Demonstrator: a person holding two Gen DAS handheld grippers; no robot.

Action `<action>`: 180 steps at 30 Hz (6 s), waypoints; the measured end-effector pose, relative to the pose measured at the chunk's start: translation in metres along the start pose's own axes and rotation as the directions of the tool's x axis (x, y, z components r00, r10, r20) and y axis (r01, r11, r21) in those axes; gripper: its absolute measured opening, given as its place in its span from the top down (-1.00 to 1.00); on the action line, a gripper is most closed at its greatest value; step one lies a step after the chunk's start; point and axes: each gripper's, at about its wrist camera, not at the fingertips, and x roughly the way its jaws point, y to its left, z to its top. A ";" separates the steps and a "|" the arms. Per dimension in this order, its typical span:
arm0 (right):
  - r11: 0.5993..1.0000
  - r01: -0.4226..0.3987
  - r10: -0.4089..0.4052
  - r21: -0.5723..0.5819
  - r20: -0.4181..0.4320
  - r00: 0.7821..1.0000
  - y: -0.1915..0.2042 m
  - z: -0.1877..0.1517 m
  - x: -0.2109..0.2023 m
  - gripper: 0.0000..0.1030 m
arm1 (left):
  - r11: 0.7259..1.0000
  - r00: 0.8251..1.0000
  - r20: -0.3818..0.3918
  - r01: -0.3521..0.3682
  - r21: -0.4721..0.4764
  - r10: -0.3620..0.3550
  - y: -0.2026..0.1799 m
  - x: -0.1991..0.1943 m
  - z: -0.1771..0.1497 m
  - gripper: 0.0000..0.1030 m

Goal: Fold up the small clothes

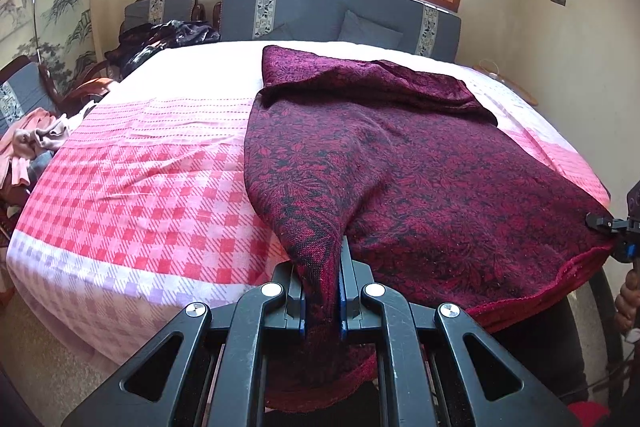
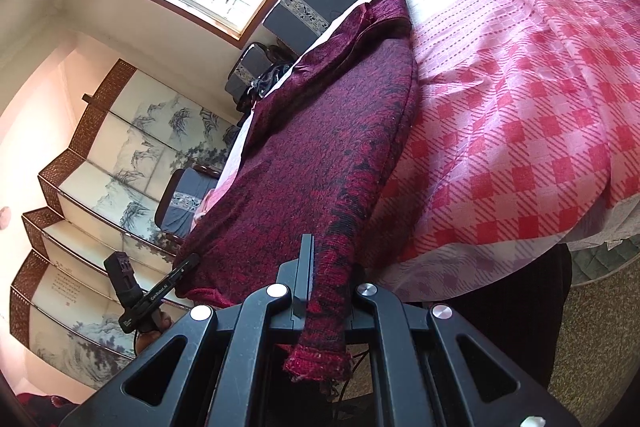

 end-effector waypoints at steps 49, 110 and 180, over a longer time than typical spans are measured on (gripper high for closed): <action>0.997 -0.030 0.029 -0.068 -0.006 1.000 0.040 0.178 0.027 0.87 | 0.998 0.997 0.073 0.016 -0.065 -0.011 0.004 0.064 0.150 0.79; 0.937 -0.164 0.100 0.310 0.211 0.972 -0.075 0.274 0.127 -0.52 | 0.996 0.998 0.051 0.024 -0.090 -0.020 0.022 0.184 0.228 -0.22; 0.987 0.155 -0.154 -0.031 0.038 0.987 -0.032 0.180 0.064 0.26 | 0.998 0.996 0.064 -0.058 0.000 0.058 0.080 0.131 0.177 -0.42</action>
